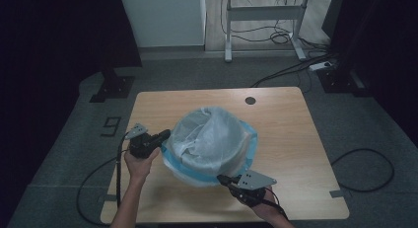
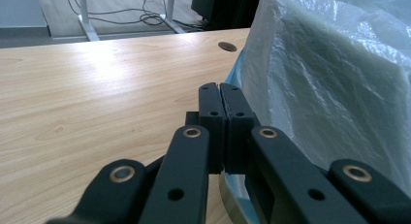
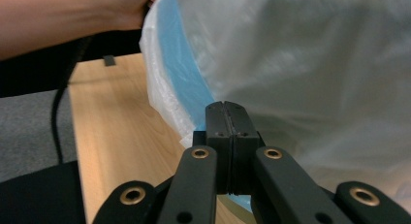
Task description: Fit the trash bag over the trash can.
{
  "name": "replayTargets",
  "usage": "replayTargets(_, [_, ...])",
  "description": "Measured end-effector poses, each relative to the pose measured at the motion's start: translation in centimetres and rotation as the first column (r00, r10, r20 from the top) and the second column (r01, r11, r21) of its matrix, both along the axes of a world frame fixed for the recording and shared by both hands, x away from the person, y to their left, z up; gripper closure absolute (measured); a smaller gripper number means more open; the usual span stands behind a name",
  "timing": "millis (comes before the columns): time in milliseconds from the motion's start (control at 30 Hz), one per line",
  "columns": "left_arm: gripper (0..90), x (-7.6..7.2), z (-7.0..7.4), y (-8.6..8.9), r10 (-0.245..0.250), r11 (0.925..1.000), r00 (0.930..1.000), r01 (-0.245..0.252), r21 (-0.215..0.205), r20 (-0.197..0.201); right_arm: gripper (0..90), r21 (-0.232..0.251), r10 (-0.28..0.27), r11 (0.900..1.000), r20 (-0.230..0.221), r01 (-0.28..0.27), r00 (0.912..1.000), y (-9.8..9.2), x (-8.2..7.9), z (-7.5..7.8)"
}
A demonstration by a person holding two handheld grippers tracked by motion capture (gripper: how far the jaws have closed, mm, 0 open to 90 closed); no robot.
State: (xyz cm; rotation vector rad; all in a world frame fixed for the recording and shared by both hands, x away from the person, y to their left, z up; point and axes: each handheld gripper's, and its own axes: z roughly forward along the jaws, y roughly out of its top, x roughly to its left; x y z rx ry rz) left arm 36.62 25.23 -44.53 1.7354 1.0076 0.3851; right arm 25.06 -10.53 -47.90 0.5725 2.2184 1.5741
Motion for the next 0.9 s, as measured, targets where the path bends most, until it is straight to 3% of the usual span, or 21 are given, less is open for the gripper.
replayTargets(267, [88.2,-0.1,0.0,-0.2,-0.006,0.9999,1.0000,0.006,0.009,-0.001,88.4,0.015,-0.024,1.000,-0.065,0.025,0.9976,-1.0,0.6,-2.2])
replayTargets(333, [88.1,-0.1,0.0,-0.2,-0.006,1.0000,1.0000,0.006,0.005,0.000,73.9,0.046,-0.038,0.998,-0.064,0.041,0.9972,-1.6,0.3,-2.1])
replayTargets(400, [88.1,-0.1,0.0,-0.1,-0.005,1.0000,1.0000,0.005,0.004,-0.002,63.2,0.098,-0.086,0.991,-0.043,0.090,0.9954,-2.7,0.0,-1.5])
replayTargets(467, [88.0,0.0,0.0,-0.1,-0.004,1.0000,1.0000,0.004,0.004,-0.002,57.6,0.138,-0.141,0.980,-0.033,0.145,0.9894,-4.0,0.0,-0.8])
replayTargets(500, [87.9,0.0,0.0,-0.1,-0.004,1.0000,1.0000,0.004,0.004,-0.003,55.5,0.156,-0.186,0.970,-0.030,0.188,0.9821,-5.1,0.2,-0.3])
replayTargets(567, [87.8,0.0,-0.1,-0.2,-0.005,1.0000,1.0000,0.005,0.003,-0.003,53.3,0.169,-0.236,0.956,-0.041,0.239,0.9709,-6.7,0.9,0.5])
replayTargets(667, [87.6,0.0,-0.2,-0.4,-0.007,1.0000,1.0000,0.007,0.006,-0.004,49.0,0.161,-0.280,0.945,-0.061,0.286,0.9582,-8.7,2.5,1.4])
replayTargets(833, [87.7,0.0,-0.2,-0.6,0.002,1.0000,1.0000,-0.002,0.006,0.005,44.2,0.136,-0.286,0.943,-0.130,0.303,0.9492,-10.0,5.0,1.8])
replayTargets(900, [87.9,0.0,-0.2,-0.5,0.008,1.0000,0.9999,-0.008,0.003,0.009,43.8,0.148,-0.273,0.944,-0.152,0.295,0.9499,-10.2,5.6,1.9])
